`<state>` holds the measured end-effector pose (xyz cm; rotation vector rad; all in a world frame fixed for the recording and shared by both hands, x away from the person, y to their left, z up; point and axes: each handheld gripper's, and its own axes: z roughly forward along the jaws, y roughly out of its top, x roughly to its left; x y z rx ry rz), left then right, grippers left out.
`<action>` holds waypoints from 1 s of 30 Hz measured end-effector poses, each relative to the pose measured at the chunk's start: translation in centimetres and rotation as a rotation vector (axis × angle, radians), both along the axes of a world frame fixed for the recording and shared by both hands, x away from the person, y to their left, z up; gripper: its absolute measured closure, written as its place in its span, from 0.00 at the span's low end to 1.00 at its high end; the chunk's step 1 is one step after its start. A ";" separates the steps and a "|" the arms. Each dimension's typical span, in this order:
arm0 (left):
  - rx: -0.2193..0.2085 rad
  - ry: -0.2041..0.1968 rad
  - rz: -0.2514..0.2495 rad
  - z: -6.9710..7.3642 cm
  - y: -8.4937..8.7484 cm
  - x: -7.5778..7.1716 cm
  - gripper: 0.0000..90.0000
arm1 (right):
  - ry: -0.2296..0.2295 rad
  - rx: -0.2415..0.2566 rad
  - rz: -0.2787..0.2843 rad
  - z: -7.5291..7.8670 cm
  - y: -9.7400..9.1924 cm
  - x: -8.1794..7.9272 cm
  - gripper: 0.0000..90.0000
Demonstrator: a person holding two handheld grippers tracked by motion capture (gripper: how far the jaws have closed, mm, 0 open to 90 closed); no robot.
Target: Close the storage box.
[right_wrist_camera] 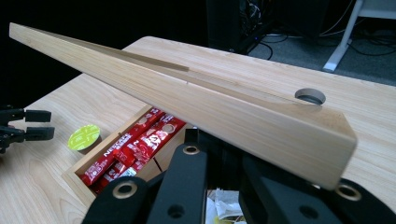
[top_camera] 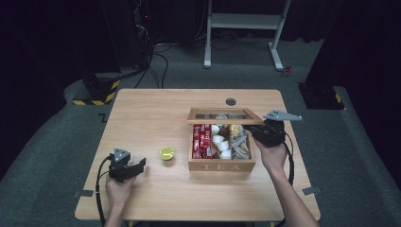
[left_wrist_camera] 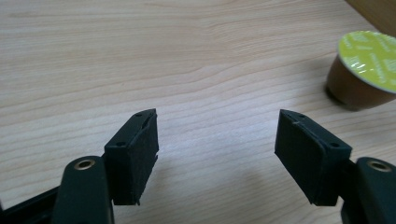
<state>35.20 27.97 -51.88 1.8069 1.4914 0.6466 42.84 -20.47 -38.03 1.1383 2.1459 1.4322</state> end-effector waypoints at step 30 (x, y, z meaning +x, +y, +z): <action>0.057 0.028 -0.007 -1.0 -0.4 -0.1 0.30 | 0.006 -0.060 -0.005 -1.9 0.1 -1.7 0.98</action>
